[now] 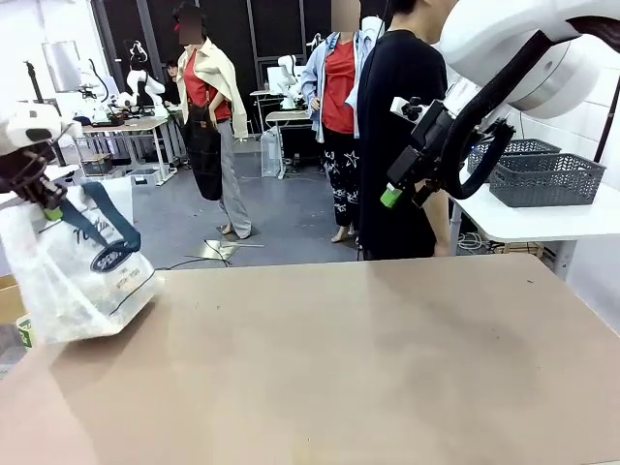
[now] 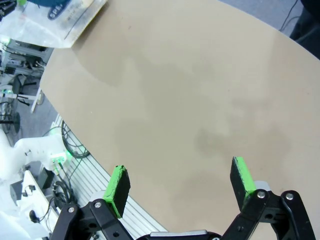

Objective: Transfer purchased items from the store into the shopping bag.
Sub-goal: Move the Reusable shopping bag to the right side of the table.

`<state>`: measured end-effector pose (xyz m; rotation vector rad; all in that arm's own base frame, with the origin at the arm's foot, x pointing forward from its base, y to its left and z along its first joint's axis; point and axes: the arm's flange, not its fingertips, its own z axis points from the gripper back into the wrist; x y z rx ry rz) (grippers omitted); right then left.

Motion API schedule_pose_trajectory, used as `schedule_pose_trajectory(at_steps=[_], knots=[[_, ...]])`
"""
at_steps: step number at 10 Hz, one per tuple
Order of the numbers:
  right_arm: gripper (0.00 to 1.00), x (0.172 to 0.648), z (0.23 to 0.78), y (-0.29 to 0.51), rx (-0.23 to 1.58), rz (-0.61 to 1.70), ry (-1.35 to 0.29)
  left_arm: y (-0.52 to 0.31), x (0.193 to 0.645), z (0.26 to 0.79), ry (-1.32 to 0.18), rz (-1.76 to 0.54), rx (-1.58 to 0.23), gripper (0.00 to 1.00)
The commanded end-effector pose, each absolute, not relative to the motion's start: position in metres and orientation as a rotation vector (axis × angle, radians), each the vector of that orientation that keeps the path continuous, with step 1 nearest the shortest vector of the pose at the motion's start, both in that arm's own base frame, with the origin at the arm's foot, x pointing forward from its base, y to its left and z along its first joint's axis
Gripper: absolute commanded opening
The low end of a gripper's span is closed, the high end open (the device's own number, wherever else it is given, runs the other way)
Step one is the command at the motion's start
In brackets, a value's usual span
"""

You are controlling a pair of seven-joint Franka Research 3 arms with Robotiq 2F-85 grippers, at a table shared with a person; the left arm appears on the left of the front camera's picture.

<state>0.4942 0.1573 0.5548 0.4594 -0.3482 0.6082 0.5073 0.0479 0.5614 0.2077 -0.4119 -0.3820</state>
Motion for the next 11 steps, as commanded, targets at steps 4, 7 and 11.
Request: schedule_pose_trajectory(at_steps=[4,7,11], knots=[[1.0,0.494,0.556,0.159,0.478,0.593,-0.351,0.035,0.47,0.527,-0.349,-0.362,0.094,0.0],[1.0,0.494,0.556,0.159,0.478,0.593,-0.351,0.048,0.486,0.537,-0.369,-0.403,0.191,0.0],[1.0,0.494,0.556,0.159,0.478,0.593,-0.351,0.048,0.486,0.537,-0.369,-0.403,0.191,0.0]])
